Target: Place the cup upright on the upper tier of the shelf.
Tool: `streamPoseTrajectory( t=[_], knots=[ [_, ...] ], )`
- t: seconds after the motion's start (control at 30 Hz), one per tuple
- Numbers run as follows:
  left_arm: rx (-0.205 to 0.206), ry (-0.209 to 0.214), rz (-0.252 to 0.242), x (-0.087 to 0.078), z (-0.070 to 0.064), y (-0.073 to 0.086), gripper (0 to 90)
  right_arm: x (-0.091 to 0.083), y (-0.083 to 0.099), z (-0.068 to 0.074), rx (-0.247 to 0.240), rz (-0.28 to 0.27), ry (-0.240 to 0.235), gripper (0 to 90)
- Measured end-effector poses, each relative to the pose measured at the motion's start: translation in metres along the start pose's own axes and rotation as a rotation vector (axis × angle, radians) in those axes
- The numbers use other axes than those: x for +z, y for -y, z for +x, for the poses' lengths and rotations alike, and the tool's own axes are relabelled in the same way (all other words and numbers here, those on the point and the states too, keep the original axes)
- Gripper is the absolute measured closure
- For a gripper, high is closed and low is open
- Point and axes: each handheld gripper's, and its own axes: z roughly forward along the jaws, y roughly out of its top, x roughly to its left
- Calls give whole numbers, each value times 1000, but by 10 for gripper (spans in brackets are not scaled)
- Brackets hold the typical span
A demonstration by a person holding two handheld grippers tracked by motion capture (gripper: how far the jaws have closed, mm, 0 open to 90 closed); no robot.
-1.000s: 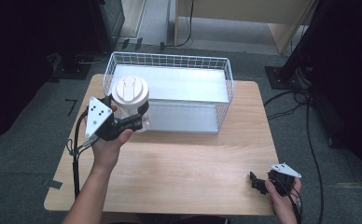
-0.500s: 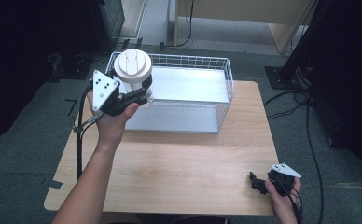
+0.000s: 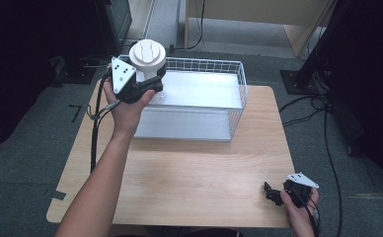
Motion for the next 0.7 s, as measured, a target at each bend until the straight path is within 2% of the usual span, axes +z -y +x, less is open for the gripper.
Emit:
streamPoseTrajectory(
  t=[0.2,0.33,0.4,0.47,0.7],
  knots=[
    [-15,-6,-4,11,1,5,153,0,0,0,-4,0,-6,0],
    [-24,-10,12,18,4,5,149,0,0,0,-9,-1,-7,0],
    [-20,-48,39,20,4,4,134,0,0,0,-6,-1,-7,0],
    [-16,-58,55,20,4,3,92,0,0,1,-3,1,-10,0],
    [-36,-43,73,19,5,-4,27,0,0,1,-3,3,-11,0]
  ],
)
